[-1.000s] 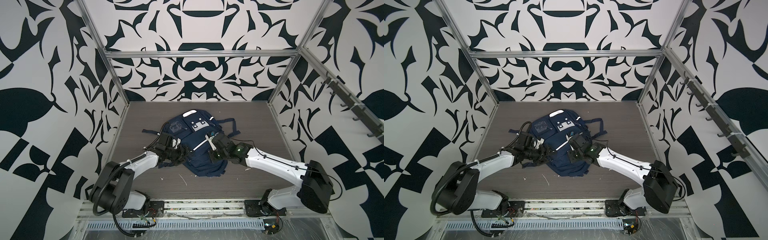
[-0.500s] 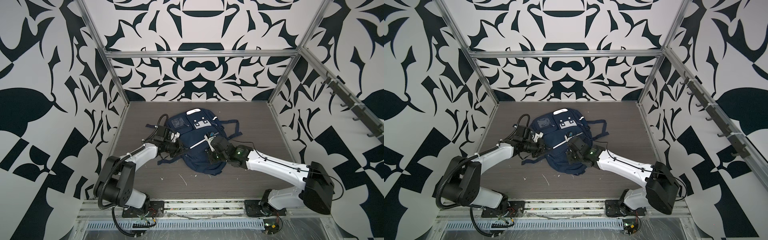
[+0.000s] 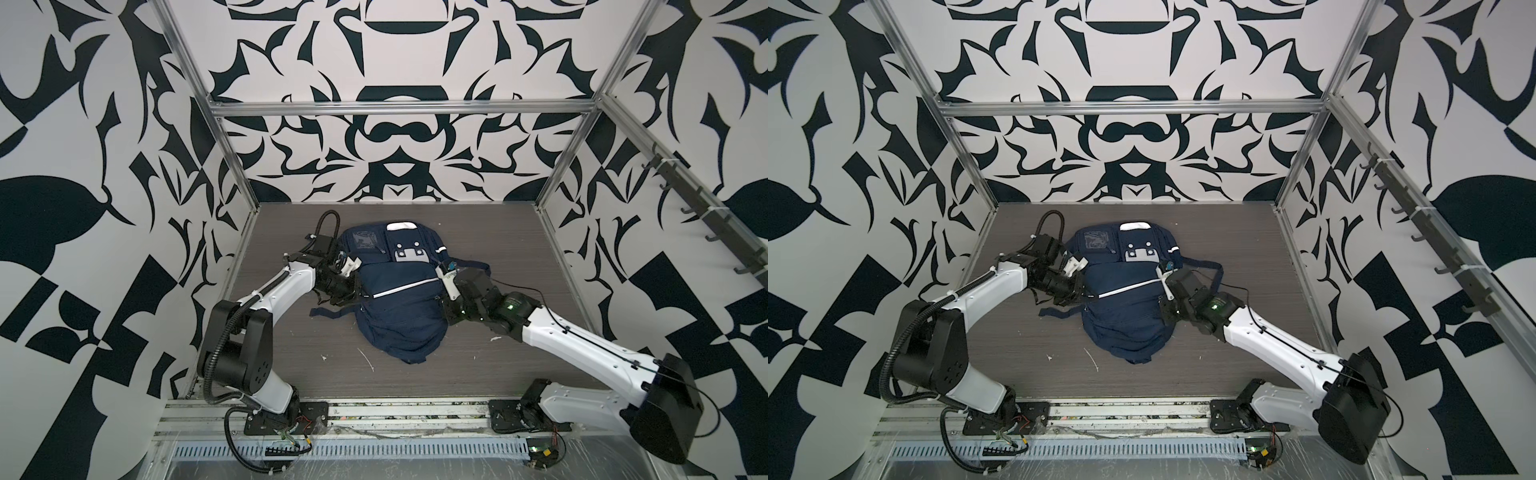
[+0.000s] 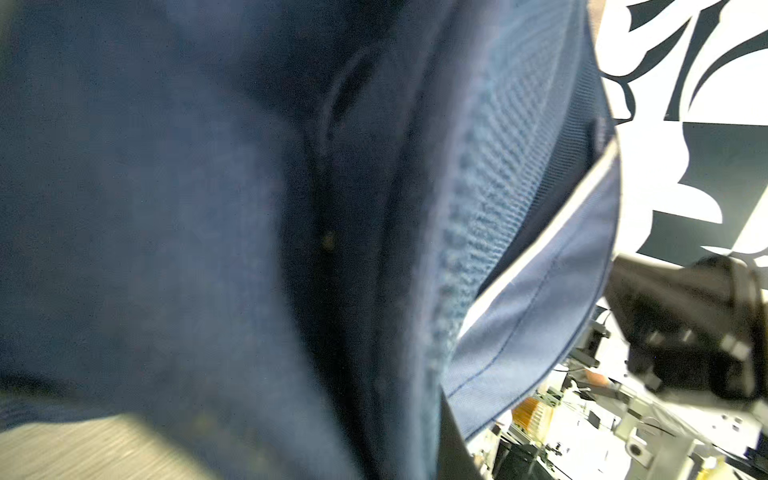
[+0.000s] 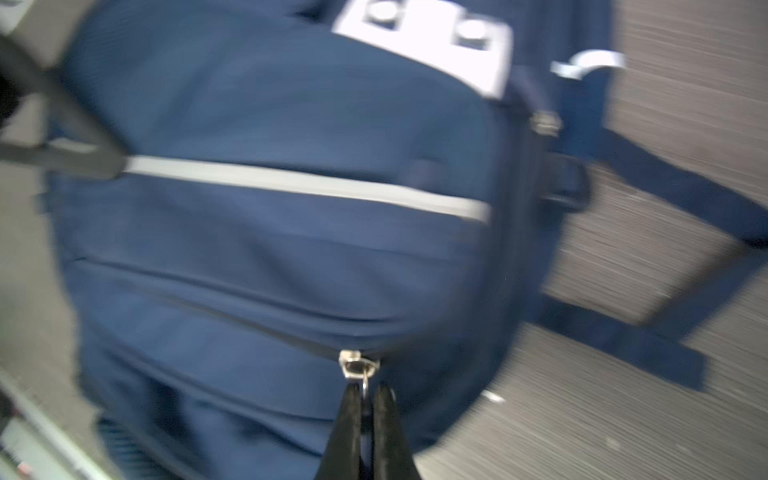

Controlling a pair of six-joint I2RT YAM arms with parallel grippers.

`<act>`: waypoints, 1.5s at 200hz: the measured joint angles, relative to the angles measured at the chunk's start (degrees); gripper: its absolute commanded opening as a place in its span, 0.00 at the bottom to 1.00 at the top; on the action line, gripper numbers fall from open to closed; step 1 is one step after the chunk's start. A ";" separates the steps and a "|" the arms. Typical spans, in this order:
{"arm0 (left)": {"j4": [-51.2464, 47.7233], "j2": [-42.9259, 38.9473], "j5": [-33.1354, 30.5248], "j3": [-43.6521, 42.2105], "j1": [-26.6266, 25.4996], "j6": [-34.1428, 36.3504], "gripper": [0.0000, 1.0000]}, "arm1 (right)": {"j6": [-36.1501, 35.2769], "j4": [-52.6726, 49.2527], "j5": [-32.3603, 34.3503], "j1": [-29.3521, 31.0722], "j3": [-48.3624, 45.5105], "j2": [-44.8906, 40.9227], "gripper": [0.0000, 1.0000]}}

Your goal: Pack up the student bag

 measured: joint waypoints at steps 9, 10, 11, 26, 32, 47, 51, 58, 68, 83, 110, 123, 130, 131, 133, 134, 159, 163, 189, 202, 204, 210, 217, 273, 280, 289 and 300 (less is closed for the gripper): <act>-0.28 0.00 -0.28 0.09 0.00 0.79 0.00 | -1.22 -0.13 -1.31 -1.05 0.00 0.11 0.00; -0.31 0.00 -0.31 0.09 0.00 0.83 0.00 | -1.42 -0.15 -1.53 -1.20 0.00 0.13 0.00; -0.33 0.00 -0.37 0.11 0.00 0.92 0.00 | -1.51 -0.20 -1.66 -1.27 0.00 0.15 0.00; -0.52 0.00 -0.74 0.11 0.11 1.84 0.00 | -3.26 -0.46 -3.45 -2.25 0.17 0.83 0.00; -0.57 0.00 -0.85 0.11 0.22 2.14 0.06 | -3.87 -0.50 -3.93 -2.47 0.28 1.18 0.00; -0.72 0.00 -1.22 0.17 0.50 2.84 0.66 | -4.87 -0.57 -4.83 -2.71 0.50 1.86 0.00; -0.94 -0.02 -1.84 0.33 0.59 2.89 0.80 | -5.05 -0.72 -4.83 -2.73 0.55 2.01 0.00; -1.20 -0.22 -3.06 0.63 0.98 2.86 0.94 | -5.29 -1.07 -4.79 -2.95 0.57 2.10 0.00; -1.31 -0.72 -5.20 1.16 2.05 2.71 1.00 | -5.38 -1.66 -4.57 -3.39 0.57 2.12 0.00; -2.38 -3.67 -8.35 2.01 3.28 2.12 1.00 | -5.31 -2.80 -4.00 -3.87 0.57 2.05 0.00; -5.49 -16.76 -12.70 2.71 3.78 1.05 0.99 | -4.37 -3.41 -3.10 -2.91 0.52 1.70 0.00; -7.26 -23.08 -12.39 3.50 3.63 -0.61 0.99 | -3.72 -3.23 -2.51 -1.03 0.50 1.70 0.00; -7.50 -25.33 -11.47 3.32 3.34 -2.08 0.99 | -3.23 -3.04 -2.08 0.26 0.46 1.73 0.00; -7.54 -25.81 -11.26 3.23 3.26 -2.43 0.99 | -3.17 -3.02 -2.01 0.39 0.46 1.73 0.00; -7.52 -26.25 -10.97 3.13 3.21 -2.82 0.99 | -3.04 -2.95 -1.86 0.79 0.46 1.73 0.00; -7.54 -26.64 -10.80 2.99 3.17 -3.17 0.99 | -2.99 -2.95 -1.81 0.90 0.46 1.73 0.00; -4.81 -30.45 -6.38 -4.68 0.33 -11.78 0.99 | -1.40 -1.68 -1.09 6.12 0.61 3.04 0.00; -4.44 -30.49 -5.77 -6.36 -0.04 -13.18 0.99 | -1.25 -1.64 -1.09 6.97 0.83 3.56 0.00; -2.95 -30.67 -3.41 -15.69 -1.05 -21.18 0.99 | -0.87 -1.05 -1.20 12.41 4.26 8.81 0.00; -0.90 -30.99 -2.71 -18.12 -1.05 -24.79 1.00 | -0.70 -0.07 -1.77 14.53 6.12 11.10 0.00; -0.37 -30.99 -2.62 -18.45 -1.05 -25.46 0.99 | -0.63 0.09 -1.88 14.84 6.38 11.45 0.00; 0.92 -30.99 -2.34 -19.10 -1.05 -26.88 1.00 | -0.55 0.57 -2.21 15.58 7.13 12.31 0.00; 2.73 -30.84 -2.14 -19.74 -1.05 -28.76 1.00 | -0.37 1.09 -2.64 16.35 7.98 13.25 0.00; 13.73 -23.58 -5.46 -22.43 -0.98 -38.21 0.59 | 0.52 5.46 -7.19 18.64 11.91 19.28 0.00; 15.21 -22.82 -6.01 -23.12 -0.96 -38.99 0.52 | 0.55 5.84 -7.45 18.71 11.98 19.74 0.00; 16.68 -22.10 -6.67 -23.61 -0.96 -39.60 0.48 | 0.55 6.01 -7.58 18.78 11.98 20.17 0.00; 18.21 -21.46 -7.32 -23.82 -0.98 -40.83 0.43 | 0.63 6.08 -7.58 18.80 11.98 20.39 0.00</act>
